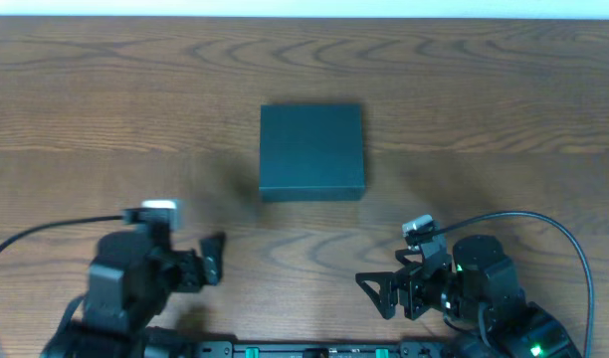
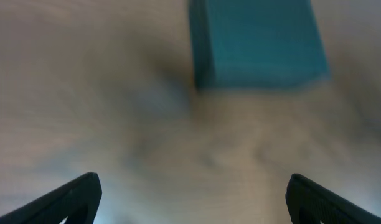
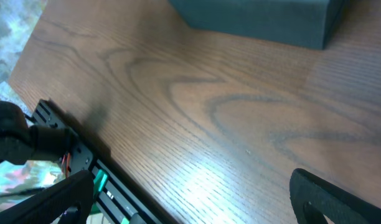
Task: Pack container
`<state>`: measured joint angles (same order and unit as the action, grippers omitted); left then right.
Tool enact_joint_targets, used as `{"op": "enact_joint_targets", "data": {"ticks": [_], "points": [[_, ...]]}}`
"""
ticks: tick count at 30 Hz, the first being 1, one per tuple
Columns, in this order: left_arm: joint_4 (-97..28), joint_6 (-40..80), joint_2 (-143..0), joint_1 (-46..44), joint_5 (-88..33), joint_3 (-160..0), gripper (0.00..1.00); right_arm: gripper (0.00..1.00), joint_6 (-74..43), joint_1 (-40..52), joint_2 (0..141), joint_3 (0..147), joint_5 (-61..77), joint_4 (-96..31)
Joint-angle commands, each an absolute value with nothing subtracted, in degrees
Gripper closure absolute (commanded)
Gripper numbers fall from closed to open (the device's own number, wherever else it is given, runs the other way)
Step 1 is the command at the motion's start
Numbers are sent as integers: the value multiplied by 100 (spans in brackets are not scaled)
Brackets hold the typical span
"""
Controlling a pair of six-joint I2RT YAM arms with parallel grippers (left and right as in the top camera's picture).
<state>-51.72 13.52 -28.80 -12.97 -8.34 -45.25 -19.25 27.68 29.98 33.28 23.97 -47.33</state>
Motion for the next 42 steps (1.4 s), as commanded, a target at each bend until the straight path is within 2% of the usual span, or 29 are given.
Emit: {"op": "enact_joint_targets", "data": {"ticks": [1, 8, 19, 42], "points": [[-4845, 642, -2259, -740, -401, -4080, 4, 1, -1859, 2816, 2989, 3369, 2394, -4742], [-4036, 357, -1288, 172, -410, -2517, 4, 1, -1859, 2816, 2989, 3369, 2394, -4742], [-3111, 384, -12, 346, -572, -886, 4, 1, -1859, 2816, 2989, 3369, 2394, -4742], [-3098, 381, -23, 336, -707, -838, 4, 1, -1857, 2816, 2989, 3369, 2394, -4742]]}}
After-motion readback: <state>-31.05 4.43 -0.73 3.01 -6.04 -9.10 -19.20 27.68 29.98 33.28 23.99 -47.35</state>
